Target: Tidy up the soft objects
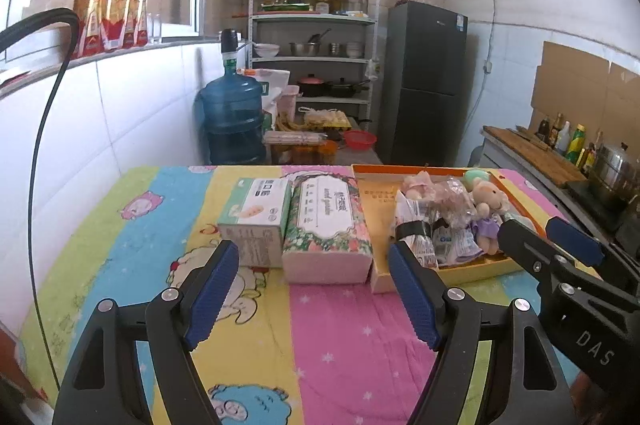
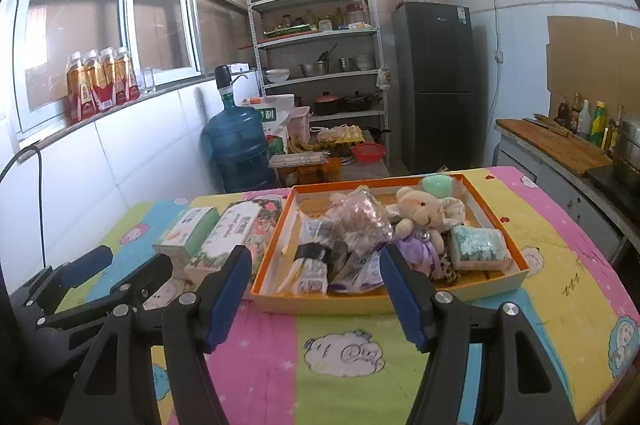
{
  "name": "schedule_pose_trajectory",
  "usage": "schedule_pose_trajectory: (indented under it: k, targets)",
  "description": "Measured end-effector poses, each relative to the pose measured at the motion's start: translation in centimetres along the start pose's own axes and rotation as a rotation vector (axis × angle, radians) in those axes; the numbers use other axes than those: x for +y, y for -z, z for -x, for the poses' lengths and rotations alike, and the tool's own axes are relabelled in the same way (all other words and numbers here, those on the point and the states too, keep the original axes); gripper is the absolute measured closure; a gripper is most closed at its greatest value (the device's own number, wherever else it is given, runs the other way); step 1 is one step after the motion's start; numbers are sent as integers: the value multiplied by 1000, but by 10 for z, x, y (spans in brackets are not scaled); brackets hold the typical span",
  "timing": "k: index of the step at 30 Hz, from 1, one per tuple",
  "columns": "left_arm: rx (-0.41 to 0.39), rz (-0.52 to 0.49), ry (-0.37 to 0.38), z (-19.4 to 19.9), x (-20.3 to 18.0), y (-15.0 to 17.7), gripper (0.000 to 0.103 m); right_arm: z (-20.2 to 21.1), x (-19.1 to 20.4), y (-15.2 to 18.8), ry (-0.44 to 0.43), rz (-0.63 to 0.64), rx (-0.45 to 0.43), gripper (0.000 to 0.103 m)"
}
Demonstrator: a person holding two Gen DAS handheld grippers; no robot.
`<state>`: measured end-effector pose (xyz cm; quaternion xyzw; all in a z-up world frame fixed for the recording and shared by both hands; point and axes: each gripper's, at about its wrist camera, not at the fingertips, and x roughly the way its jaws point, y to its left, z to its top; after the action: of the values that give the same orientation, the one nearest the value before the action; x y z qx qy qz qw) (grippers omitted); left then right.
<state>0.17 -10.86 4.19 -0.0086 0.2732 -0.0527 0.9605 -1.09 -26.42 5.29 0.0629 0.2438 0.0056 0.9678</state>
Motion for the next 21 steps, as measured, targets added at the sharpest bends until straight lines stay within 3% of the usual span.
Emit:
schedule_pose_trajectory:
  k: [21]
  targets:
    - [-3, 16, -18, 19, 15, 14, 24, 22, 21, 11, 23, 26, -13, 37]
